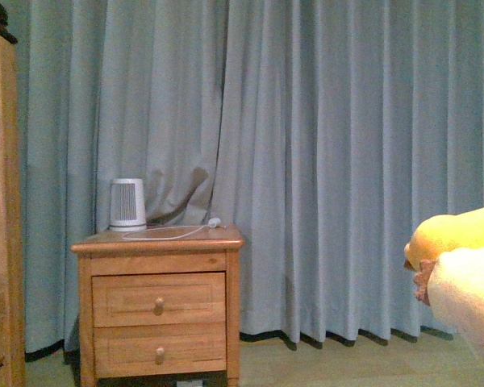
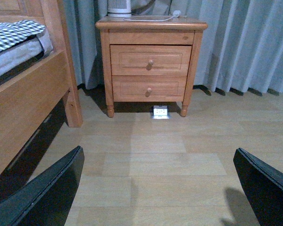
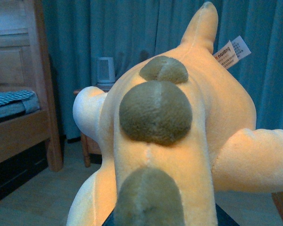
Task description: Put away toys
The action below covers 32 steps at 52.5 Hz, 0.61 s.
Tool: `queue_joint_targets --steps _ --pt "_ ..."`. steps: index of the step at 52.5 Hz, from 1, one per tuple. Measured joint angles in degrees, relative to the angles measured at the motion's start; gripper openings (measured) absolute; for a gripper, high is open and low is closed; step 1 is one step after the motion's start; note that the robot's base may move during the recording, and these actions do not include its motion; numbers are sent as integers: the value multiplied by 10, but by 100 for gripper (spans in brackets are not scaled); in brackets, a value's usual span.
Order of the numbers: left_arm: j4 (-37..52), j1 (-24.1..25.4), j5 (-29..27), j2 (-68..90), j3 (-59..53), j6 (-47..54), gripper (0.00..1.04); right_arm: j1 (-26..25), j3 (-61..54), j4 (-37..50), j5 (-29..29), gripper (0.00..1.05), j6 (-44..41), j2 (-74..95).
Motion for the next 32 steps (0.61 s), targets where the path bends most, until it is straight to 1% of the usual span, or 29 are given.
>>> queue_joint_targets --steps 32 --pt "0 0 0 0 0 0 98 0 0 0 1 7 0 0"
